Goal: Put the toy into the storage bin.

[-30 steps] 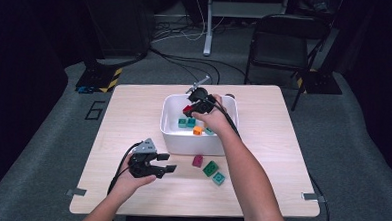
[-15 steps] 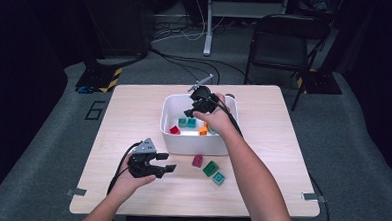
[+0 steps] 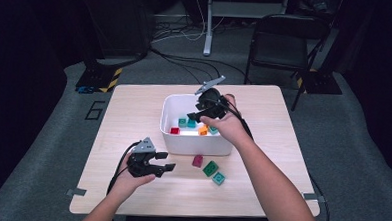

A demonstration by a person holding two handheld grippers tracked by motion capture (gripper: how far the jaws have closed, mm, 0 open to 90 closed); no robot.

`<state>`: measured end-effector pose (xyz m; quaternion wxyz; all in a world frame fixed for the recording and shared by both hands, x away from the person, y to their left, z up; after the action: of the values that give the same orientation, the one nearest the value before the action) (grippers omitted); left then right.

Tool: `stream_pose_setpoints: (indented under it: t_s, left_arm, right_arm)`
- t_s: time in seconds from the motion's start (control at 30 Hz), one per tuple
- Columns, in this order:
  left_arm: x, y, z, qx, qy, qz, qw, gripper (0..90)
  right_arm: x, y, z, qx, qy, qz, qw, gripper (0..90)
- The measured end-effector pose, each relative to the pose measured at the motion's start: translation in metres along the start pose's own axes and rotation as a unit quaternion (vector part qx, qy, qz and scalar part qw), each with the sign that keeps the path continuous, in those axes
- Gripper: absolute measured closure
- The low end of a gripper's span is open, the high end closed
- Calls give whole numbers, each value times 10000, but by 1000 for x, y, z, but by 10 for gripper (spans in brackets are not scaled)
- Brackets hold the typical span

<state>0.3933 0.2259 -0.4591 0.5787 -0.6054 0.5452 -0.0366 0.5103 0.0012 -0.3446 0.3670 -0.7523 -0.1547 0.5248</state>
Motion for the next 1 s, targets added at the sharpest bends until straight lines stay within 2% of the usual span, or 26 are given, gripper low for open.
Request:
stream_pose_setpoints:
  t_s: [0.13,0.23,0.37,0.6,0.8,1.0]
  left_arm:
    - [1,0,0,-5,-17,19,10000,427]
    - [1,0,0,-6,-13,12,10000,427]
    - [0,0,1,-7,-18,4,10000,427]
    - [-1,0,2,-99,-21,-43,9999,427]
    - [0,0,3,-48,-48,-25,10000,427]
    - [1,0,3,-54,-50,2,10000,427]
  right_arm:
    - [-15,3,9,-60,-56,-58,9999,473]
    - [-23,4,14,-164,-71,-108,9998,473]
    - [-30,7,21,-187,-93,-186,9996,471]
    - [-40,15,34,-185,-106,-259,9994,468]
    - [-49,28,48,-197,-125,-427,9988,472]
    - [-49,39,57,-224,-131,-391,9989,472]
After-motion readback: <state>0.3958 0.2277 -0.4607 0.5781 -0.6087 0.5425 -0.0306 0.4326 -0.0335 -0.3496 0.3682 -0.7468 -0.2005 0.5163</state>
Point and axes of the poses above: each handheld gripper's, and its own axes: x roughly forward along the jaws, y roughly out of its underside, z roughly to its left, the point moved 2 cm from there along x, roughly forward along the jaws, and after that the axes turned 14 degrees about -x, right-handed, at the moved point
